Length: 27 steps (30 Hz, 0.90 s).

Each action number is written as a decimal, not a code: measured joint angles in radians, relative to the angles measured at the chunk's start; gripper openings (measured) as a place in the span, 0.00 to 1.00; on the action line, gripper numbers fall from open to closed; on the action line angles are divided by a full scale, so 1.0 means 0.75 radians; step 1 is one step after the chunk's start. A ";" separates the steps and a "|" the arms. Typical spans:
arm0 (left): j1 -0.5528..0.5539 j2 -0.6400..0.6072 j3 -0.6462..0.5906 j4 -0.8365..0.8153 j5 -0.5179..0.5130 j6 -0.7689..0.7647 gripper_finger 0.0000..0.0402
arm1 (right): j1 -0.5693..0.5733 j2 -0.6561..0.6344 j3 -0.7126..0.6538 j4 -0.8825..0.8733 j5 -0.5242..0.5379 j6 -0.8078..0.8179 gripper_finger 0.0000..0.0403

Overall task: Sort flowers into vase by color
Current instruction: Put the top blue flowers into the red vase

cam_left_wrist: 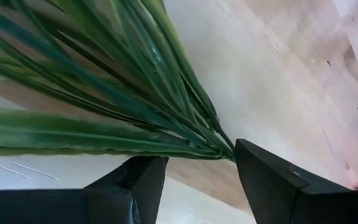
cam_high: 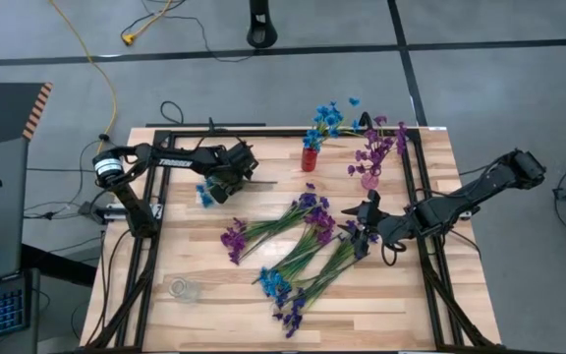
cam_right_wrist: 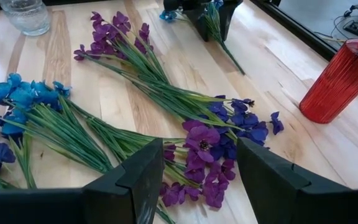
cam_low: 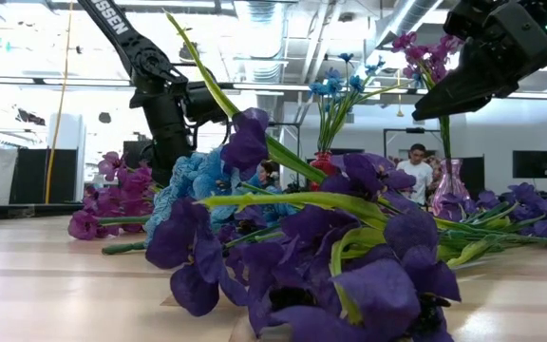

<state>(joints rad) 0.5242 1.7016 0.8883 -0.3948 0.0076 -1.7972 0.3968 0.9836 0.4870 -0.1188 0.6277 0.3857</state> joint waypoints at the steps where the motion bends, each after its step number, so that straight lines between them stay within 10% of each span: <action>1: 0.005 0.000 0.000 -0.006 0.001 0.007 0.47 | 0.000 0.000 0.000 0.000 0.000 0.000 0.57; 27: 0.030 -0.003 -0.005 -0.178 0.089 0.252 0.17 | 0.000 0.000 0.000 -0.001 -0.002 0.000 0.57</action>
<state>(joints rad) 0.5465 1.6995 0.8845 -0.5287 0.0746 -1.6084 0.3966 0.9836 0.4870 -0.1196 0.6262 0.3859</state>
